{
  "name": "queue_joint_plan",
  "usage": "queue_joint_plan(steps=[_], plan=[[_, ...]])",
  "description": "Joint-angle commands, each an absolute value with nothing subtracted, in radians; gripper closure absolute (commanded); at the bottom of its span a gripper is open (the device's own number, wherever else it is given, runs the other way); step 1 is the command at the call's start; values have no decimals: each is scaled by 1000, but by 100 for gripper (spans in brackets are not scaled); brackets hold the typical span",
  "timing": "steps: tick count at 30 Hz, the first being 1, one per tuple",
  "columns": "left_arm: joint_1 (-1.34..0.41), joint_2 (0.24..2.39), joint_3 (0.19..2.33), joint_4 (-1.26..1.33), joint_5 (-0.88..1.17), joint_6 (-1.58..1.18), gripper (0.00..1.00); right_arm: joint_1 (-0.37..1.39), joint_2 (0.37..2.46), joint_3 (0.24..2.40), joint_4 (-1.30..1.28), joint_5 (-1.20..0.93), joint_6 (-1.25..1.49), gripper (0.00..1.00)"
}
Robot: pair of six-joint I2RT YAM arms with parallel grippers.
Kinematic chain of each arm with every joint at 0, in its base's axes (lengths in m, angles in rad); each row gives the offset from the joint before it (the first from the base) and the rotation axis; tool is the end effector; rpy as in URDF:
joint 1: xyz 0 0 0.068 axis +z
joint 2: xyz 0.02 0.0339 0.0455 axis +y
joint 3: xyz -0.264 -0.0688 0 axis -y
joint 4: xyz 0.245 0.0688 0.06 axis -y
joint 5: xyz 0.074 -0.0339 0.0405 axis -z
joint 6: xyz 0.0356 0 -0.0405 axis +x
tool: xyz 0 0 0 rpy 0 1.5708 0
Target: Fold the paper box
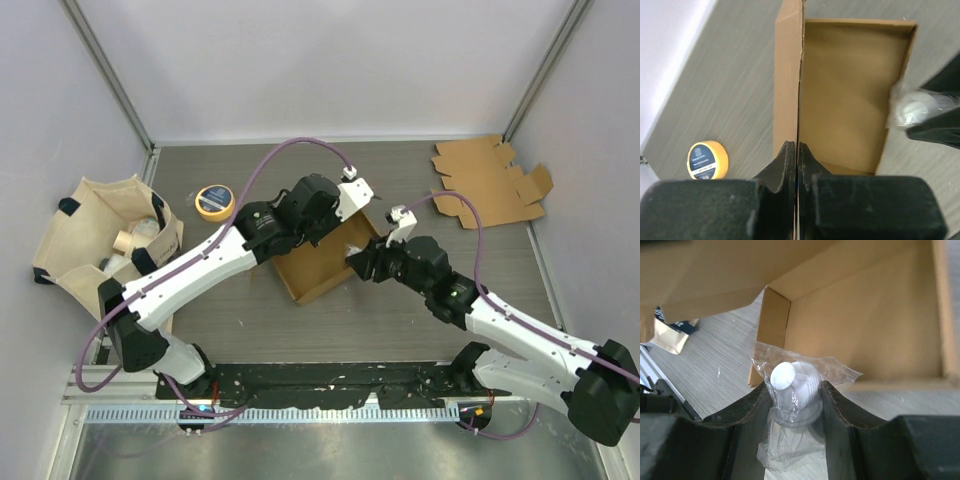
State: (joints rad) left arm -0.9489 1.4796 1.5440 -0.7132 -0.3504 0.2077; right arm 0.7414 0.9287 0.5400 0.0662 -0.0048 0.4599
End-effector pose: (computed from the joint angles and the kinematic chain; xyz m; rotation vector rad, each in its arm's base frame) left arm 0.1976 -0.2548 0.3871 1.0245 1.9180 -0.0323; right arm 0.1587 0.1455 0.2529 -0.2810 1.9588 0.8094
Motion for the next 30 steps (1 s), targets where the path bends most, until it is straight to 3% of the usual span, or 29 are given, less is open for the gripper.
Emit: queue_joint_plan(steps=[1, 6, 8, 14, 16, 18, 21, 25, 28, 30], plan=[[-928, 1505, 1617, -865, -223, 225, 100, 739, 1011, 637, 230, -81, 397, 59], [-901, 1519, 1672, -891, -216, 258, 100, 746, 1064, 638, 346, -132, 391, 56], [-890, 1511, 1677, -885, -200, 253, 100, 746, 1127, 606, 438, -91, 356, 45], [-884, 1499, 1675, -877, -146, 221, 100, 749, 1411, 526, 1006, 34, 377, 38], [-884, 1502, 1678, -884, -156, 221, 100, 750, 1416, 584, 885, 80, 379, 33], [-879, 1497, 1672, -894, -152, 230, 100, 753, 1280, 502, 868, 124, 383, 30], [-873, 1491, 1648, -885, -152, 247, 100, 752, 1125, 514, 432, 254, 321, 26], [-867, 1497, 1638, -884, -137, 278, 100, 694, 939, 531, 129, 295, 246, 25], [-865, 1493, 1641, -896, -130, 322, 100, 624, 864, 493, 141, 262, 183, 24], [-865, 1476, 1635, -894, -115, 348, 100, 598, 821, 343, 423, 218, 134, 22]])
